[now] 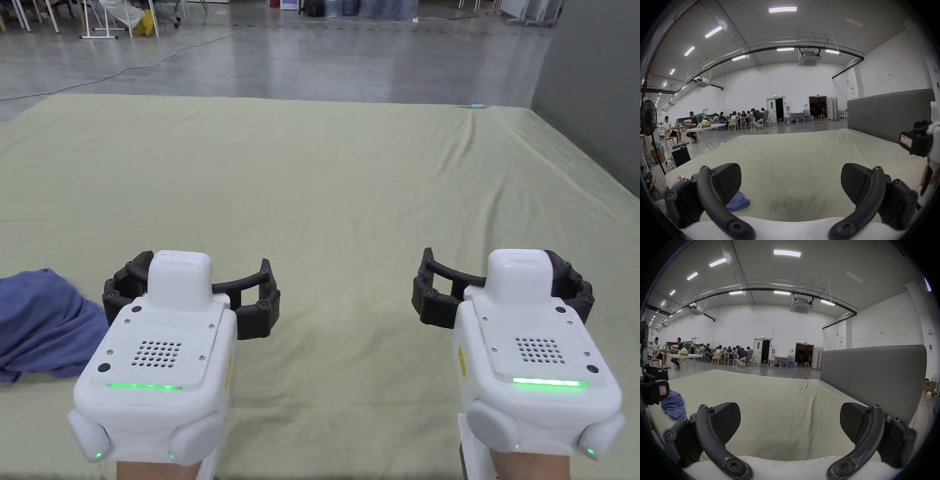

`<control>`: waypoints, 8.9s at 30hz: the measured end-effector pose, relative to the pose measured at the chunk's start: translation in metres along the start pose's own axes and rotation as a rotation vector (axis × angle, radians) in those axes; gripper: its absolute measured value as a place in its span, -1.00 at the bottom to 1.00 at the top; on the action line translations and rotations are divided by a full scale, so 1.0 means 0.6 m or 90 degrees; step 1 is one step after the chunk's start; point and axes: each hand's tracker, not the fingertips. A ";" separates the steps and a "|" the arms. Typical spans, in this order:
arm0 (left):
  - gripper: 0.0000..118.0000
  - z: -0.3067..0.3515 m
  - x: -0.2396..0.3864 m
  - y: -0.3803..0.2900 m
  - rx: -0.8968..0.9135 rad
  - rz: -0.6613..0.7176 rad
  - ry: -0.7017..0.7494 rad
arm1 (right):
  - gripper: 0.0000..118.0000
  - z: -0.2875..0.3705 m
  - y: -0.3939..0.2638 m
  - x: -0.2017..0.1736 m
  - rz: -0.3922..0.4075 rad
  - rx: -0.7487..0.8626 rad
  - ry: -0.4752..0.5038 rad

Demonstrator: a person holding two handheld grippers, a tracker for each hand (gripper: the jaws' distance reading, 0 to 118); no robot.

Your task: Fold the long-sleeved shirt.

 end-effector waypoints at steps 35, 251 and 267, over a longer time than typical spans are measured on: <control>0.99 -0.002 0.004 0.004 0.005 -0.006 -0.004 | 1.00 0.000 0.004 0.007 0.000 0.000 -0.011; -1.00 -0.446 -0.067 -0.131 -0.541 0.100 -0.111 | 0.12 -0.363 -0.235 0.027 -0.147 -0.586 0.095; -1.00 -0.467 -0.155 0.209 -0.273 0.137 -0.124 | -0.89 -0.442 0.141 0.020 -0.094 -0.292 0.177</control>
